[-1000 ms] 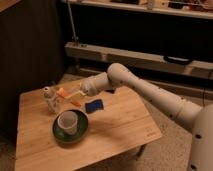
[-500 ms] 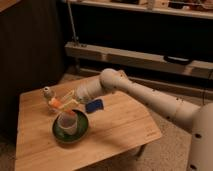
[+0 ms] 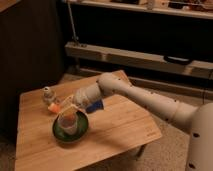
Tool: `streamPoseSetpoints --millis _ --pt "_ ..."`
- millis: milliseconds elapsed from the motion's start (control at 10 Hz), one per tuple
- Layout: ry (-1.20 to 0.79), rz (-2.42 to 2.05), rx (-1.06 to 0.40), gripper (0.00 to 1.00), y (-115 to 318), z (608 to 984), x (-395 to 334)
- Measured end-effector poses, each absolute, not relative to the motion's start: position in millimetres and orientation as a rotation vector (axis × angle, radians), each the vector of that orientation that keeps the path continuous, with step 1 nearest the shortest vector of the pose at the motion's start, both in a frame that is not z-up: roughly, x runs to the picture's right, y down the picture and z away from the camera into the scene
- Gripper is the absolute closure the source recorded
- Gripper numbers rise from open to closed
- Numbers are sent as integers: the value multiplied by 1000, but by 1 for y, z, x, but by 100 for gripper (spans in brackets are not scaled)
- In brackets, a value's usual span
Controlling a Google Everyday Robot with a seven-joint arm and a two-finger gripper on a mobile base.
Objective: Place the pepper in the ceramic cup
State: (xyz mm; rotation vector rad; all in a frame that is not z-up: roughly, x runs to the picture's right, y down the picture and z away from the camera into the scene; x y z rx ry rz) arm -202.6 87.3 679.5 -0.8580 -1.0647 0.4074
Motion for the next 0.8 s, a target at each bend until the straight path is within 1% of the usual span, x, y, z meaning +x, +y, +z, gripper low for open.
streamPoseSetpoints --millis 600,800 --pt "-1070 403 -863 30 96 685 -202" --pt "-1066 410 -843 30 94 686 -200"
